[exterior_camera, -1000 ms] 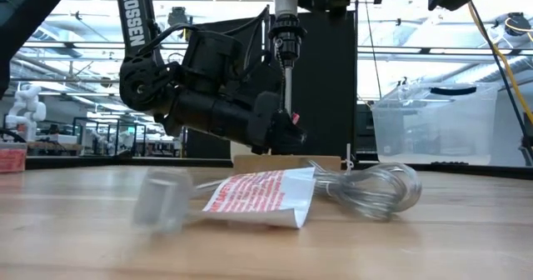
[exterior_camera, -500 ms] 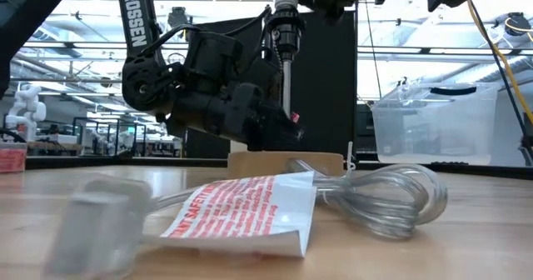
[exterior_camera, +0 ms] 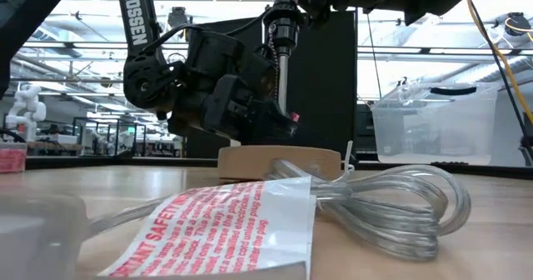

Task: Screw lightbulb
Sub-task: Remove the lightbulb from the wooden lamp

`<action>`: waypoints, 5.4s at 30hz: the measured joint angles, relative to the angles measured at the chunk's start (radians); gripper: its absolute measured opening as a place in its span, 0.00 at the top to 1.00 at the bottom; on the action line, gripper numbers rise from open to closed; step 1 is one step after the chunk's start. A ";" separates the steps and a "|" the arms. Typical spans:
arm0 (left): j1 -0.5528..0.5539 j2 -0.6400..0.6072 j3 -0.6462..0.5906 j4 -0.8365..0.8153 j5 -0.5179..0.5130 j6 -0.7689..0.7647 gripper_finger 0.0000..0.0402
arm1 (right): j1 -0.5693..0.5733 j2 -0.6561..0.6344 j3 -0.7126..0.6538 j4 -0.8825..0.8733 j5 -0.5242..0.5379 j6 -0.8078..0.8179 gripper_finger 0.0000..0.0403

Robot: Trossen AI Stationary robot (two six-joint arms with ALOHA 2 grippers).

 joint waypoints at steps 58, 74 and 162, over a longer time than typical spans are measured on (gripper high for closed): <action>0.029 -0.001 -0.003 -0.029 -0.025 0.009 0.95 | -0.045 -0.012 0.124 -0.406 -0.191 -0.056 0.28; 0.030 -0.001 -0.002 -0.025 -0.149 0.013 0.94 | 0.137 -0.043 0.122 -0.524 0.353 0.014 0.27; 0.027 -0.001 0.000 -0.027 -0.076 0.093 0.94 | -0.082 0.050 0.139 -0.236 -0.269 -0.200 0.57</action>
